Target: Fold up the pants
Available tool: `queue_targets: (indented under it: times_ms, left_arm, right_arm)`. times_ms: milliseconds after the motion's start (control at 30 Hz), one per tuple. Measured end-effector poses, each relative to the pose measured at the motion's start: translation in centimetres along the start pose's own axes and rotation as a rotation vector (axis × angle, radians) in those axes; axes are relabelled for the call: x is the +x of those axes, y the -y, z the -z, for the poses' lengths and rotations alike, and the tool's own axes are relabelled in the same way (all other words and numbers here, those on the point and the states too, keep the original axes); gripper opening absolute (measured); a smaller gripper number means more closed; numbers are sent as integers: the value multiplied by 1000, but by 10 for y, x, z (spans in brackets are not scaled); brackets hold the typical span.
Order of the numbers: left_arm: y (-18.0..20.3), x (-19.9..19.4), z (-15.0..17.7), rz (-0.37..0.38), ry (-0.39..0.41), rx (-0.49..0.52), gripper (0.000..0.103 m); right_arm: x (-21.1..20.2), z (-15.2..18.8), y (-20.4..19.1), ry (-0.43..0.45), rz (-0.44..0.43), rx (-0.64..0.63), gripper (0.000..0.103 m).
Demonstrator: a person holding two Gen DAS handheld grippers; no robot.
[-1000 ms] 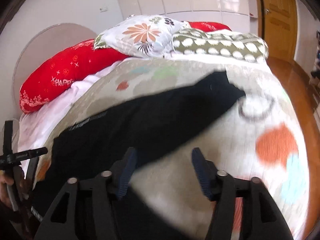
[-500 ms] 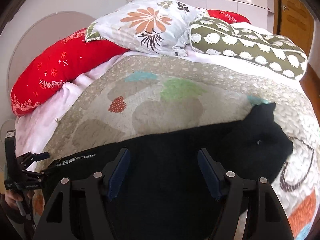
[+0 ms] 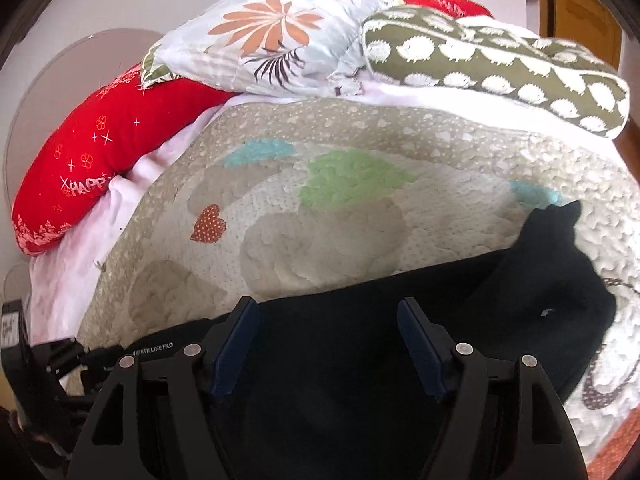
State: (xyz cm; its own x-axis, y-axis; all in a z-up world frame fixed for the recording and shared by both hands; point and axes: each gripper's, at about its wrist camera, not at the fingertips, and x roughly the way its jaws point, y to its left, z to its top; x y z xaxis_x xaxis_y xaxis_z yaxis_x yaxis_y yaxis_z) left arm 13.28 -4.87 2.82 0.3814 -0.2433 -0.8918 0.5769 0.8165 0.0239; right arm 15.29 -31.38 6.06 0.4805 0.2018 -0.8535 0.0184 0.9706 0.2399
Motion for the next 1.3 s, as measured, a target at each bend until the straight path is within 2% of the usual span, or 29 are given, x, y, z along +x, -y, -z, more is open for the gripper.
queue_targets:
  times_ms: [67,100,133,200,300,400,433,467,567,700,767,800,900,933,1033,1133,1167,1233,1300]
  left_arm:
    - [1,-17,3,34,44,-8,29]
    - [4,-23,4,36,60,0,24]
    - [9,-32,5,41,77,15,13]
    - [25,-54,9,60,123,61,13]
    - [53,-83,16,84,175,143,13]
    - [84,-111,24,131,226,226,13]
    - [92,-116,25,143,236,245,13]
    - [100,-120,26,160,239,259,13]
    - [112,-121,30,171,228,277,13]
    - [110,-132,43,189,220,230,13]
    - [108,-149,53,201,233,207,13]
    - [106,-154,59,211,239,200,13]
    - [117,-175,82,237,242,202,13]
    - [124,-179,90,245,237,213,13]
    - [154,-182,100,260,215,249,13]
    - [160,-173,109,339,204,179,14]
    - [160,-167,115,368,183,147,14]
    - [162,-156,132,357,145,119,15]
    - [161,-148,149,344,93,98,19]
  right_arm:
    - [6,-1,2,-30,2,41,78]
    - [7,-2,4,-25,3,63,78]
    - [8,-3,5,-25,7,83,78]
    - [10,-4,11,-34,2,135,78]
    - [16,-8,22,-58,-61,238,81]
    - [17,-8,27,-64,-79,271,80]
    - [15,-7,26,-58,-70,261,58]
    - [13,-5,25,-56,-59,244,6]
    - [-21,11,27,15,-64,196,2]
    - [-112,57,44,175,-107,188,2]
    - [-169,100,56,257,-117,184,2]
    - [-184,114,59,278,-115,186,2]
    - [-239,187,69,330,-132,194,3]
    - [-258,221,72,351,-132,207,3]
    - [-281,290,74,352,-82,224,3]
    - [-282,344,82,312,-42,264,3]
    - [-280,356,85,294,-44,274,3]
    - [-264,376,87,225,-64,282,3]
    - [-246,383,87,142,-17,255,9]
